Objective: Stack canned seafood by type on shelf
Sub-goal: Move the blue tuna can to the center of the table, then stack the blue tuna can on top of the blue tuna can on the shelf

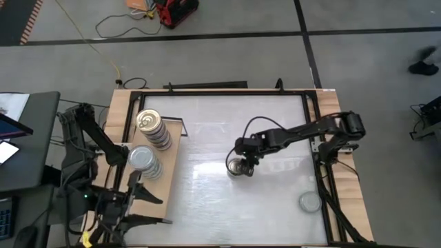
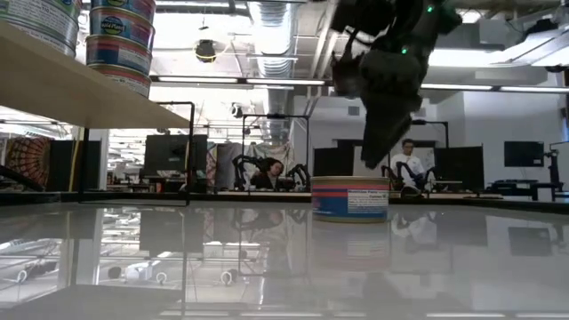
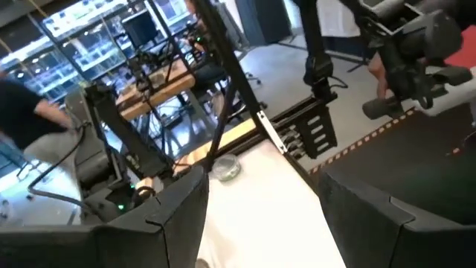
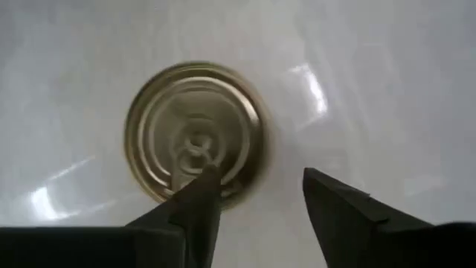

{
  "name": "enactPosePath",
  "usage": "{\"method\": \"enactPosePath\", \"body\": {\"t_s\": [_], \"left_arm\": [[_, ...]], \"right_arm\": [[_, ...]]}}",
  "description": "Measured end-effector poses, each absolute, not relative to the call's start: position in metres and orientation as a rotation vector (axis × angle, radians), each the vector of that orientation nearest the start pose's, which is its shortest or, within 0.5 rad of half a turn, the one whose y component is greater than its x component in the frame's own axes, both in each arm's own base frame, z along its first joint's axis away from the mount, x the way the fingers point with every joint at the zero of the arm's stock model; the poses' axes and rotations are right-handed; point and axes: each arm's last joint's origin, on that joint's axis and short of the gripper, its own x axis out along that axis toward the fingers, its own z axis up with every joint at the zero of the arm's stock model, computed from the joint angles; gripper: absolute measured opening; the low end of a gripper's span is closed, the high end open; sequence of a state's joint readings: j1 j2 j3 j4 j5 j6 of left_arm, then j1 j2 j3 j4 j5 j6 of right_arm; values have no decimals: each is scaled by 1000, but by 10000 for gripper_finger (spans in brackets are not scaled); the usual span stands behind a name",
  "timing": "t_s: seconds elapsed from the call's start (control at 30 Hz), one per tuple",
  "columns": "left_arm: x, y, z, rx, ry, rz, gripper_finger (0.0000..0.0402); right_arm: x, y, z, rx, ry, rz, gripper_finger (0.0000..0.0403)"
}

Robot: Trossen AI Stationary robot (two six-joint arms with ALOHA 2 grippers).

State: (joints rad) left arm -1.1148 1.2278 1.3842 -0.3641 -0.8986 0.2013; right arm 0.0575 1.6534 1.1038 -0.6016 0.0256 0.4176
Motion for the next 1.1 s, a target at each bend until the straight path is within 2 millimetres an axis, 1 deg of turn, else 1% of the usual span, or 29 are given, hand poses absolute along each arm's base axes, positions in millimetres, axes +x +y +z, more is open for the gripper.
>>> {"method": "enactPosePath", "body": {"t_s": [0.13, 0.27, 0.37, 0.57, 0.63, 0.67, 0.73, 0.8, 0.9, 1.0, 1.1], "left_arm": [[134, -209, 430, 359, 109, -197, 240], [135, -207, 429, 346, 117, -164, 240], [135, -207, 429, 348, 119, -148, 240], [135, -206, 429, 343, 122, -136, 240], [135, -206, 429, 335, 123, -136, 240], [135, -206, 429, 334, 123, -137, 240], [135, -206, 428, 330, 125, -136, 240], [135, -206, 428, 330, 126, -135, 240], [135, -206, 428, 335, 126, -125, 240], [135, -205, 428, 344, 127, -98, 240], [135, -204, 427, 344, 135, -85, 240]], "right_arm": [[327, 11, 184, 339, 1194, -193, 215], [331, 2, 177, 367, 1212, -163, 186], [330, -4, 176, 385, 1215, -168, 145], [326, -17, 175, 419, 1247, -218, 48], [325, -22, 174, 443, 1248, -241, 21], [323, -24, 172, 457, 1251, -255, 14], [321, -28, 169, 469, 1259, -272, 13], [317, -34, 166, 479, 1272, -291, 24], [310, -42, 157, 486, 1337, -333, 36], [309, -55, 163, 493, 1298, -349, 32], [300, -67, 170, 502, 1316, -377, 26]]}}
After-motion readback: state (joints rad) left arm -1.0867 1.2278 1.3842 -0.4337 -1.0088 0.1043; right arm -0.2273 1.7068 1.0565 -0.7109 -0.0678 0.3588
